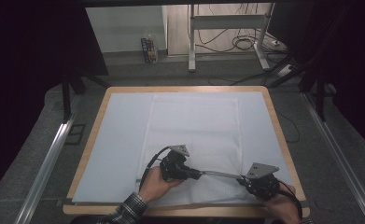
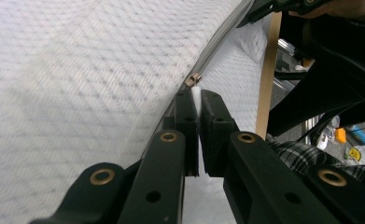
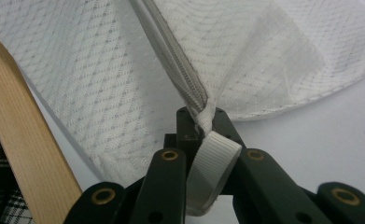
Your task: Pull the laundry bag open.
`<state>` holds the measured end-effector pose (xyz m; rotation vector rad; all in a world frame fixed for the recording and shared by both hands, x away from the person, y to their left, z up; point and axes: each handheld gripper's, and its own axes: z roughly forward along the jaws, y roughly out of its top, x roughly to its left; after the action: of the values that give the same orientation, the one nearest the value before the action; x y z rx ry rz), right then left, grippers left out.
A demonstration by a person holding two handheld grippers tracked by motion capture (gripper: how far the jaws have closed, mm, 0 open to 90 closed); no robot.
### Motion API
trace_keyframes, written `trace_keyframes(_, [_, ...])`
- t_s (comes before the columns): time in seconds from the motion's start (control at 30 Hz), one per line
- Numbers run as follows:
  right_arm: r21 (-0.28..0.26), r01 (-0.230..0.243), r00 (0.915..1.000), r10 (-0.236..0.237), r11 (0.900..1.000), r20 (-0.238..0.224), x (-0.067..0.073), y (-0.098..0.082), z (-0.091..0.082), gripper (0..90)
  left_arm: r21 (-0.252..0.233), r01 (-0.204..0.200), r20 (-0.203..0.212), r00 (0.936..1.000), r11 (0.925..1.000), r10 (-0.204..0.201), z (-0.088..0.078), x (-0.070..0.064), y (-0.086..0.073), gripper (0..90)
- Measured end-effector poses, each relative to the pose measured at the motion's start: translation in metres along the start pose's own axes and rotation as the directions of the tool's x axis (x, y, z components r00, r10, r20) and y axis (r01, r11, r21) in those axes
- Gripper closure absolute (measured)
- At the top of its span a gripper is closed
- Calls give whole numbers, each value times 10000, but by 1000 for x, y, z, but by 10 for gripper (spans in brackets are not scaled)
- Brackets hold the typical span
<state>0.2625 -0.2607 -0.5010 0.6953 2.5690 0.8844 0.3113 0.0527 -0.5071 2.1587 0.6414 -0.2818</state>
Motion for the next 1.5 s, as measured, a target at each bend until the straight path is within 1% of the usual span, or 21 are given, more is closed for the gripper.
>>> trace_keyframes(0.13, [25,91,10000,-91,10000,21,0,0,0,840,-25,42,-102,9999,10000,-42,-4,1,-3,873])
trace_keyframes(0.2, [45,91,10000,-91,9999,40,0,0,0,840,-14,-9,-93,10000,10000,9,-6,1,-4,873])
trace_keyframes(0.23, [28,96,10000,-96,9999,23,0,0,0,840,-48,32,-141,9999,10000,-32,-7,0,-5,873])
trace_keyframes(0.3, [26,117,9999,-117,9999,27,0,0,0,840,52,-59,-299,9995,10000,60,-8,-1,-6,873])
trace_keyframes(0.37, [19,69,9999,-69,10000,74,0,0,0,840,28,-44,-287,9996,10000,45,-9,0,-8,873])
trace_keyframes(0.4, [9,56,10000,-56,10000,57,0,0,0,840,-34,32,-267,9996,10000,-33,-10,0,-9,873])
trace_keyframes(0.47, [25,77,10000,-77,10000,37,0,0,0,840,-22,37,-298,9995,10000,-38,-13,1,-10,873])
trace_keyframes(0.5, [54,93,9999,-93,9999,66,0,0,0,840,-61,68,-244,9997,10000,-69,-15,2,-11,873])
trace_keyframes(0.67, [33,17,10000,-17,10000,48,0,0,0,840,-108,143,-399,9991,9998,-147,-20,2,-16,873])
trace_keyframes(0.7, [54,-3,10000,3,10000,44,0,0,1,840,-57,90,-460,9989,9999,-92,-21,2,-17,873])
trace_keyframes(0.8, [151,-5,10000,5,9999,-1,0,-1,2,840,-64,125,-602,9981,9999,-129,-24,2,-20,873])
trace_keyframes(0.83, [198,-57,10000,56,9998,7,0,-1,3,840,-115,191,-611,9979,9998,-197,-25,2,-21,873])
trace_keyframes(0.97, [262,-32,10000,32,9997,-5,-1,-2,4,841,-117,203,-640,9977,9997,-211,-29,3,-24,873])
trace_keyframes(1.03, [370,-40,10000,40,9993,21,0,-2,5,841,-174,284,-665,9973,9994,-295,-30,3,-26,873])
trace_keyframes(1.1, [443,-53,10000,52,9990,23,-1,-2,6,841,-193,275,-682,9973,9994,-288,-33,4,-27,873])
trace_keyframes(1.17, [438,-34,10000,34,9990,12,-1,-3,6,841,-267,332,-740,9966,9991,-351,-35,4,-28,873])
trace_keyframes(1.27, [447,-126,9999,124,9989,39,-2,-3,6,841,-293,357,-806,9960,9989,-380,-40,5,-30,873])
trace_keyframes(1.5, [402,-146,9999,145,9991,36,-2,-3,6,841,-487,556,-873,9944,9973,-597,-50,7,-38,872])
